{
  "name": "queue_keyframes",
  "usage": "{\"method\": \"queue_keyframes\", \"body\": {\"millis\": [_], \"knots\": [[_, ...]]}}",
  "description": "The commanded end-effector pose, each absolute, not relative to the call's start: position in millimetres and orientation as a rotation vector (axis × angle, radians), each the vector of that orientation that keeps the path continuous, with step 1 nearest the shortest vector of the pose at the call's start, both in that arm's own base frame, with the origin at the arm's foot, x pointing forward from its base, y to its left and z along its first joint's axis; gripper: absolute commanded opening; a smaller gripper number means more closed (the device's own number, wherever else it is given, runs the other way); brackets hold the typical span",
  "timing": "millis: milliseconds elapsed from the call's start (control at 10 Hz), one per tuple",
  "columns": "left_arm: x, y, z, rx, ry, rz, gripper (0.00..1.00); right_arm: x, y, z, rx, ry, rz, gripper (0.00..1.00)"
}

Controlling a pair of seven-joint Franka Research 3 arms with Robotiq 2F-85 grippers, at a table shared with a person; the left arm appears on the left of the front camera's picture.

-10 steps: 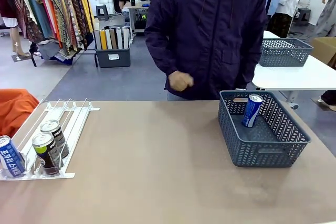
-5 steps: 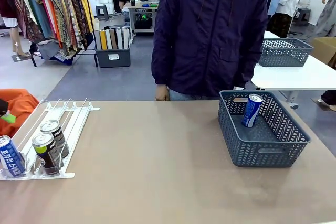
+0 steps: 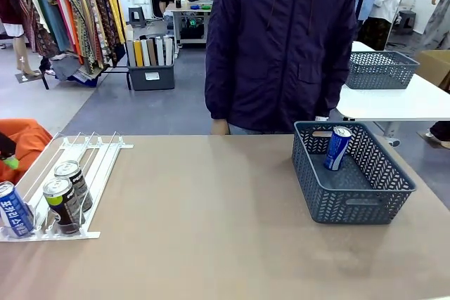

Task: Retrieve and store the cans from the dispenser.
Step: Pick up the last remaining can from one row of the Automatic Can Dispenser and place it in the middle of the table.

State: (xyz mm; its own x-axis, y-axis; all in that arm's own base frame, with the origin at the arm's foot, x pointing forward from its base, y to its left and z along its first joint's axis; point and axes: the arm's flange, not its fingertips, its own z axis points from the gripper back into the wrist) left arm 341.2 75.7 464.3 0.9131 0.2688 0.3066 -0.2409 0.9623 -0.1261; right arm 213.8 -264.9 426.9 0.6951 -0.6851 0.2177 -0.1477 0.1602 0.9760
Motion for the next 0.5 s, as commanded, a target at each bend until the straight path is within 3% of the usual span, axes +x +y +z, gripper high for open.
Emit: {"method": "queue_keyframes", "body": {"millis": [0, 400], "knots": [[316, 63, 434, -0.066, -0.283, 0.278, 1.0, 215, -266, 432, 1.392, -0.757, -0.447, 1.0], [320, 64, 405, -0.04, -0.168, 0.281, 1.0, 215, -266, 432, 1.392, -0.757, -0.447, 1.0]]}}
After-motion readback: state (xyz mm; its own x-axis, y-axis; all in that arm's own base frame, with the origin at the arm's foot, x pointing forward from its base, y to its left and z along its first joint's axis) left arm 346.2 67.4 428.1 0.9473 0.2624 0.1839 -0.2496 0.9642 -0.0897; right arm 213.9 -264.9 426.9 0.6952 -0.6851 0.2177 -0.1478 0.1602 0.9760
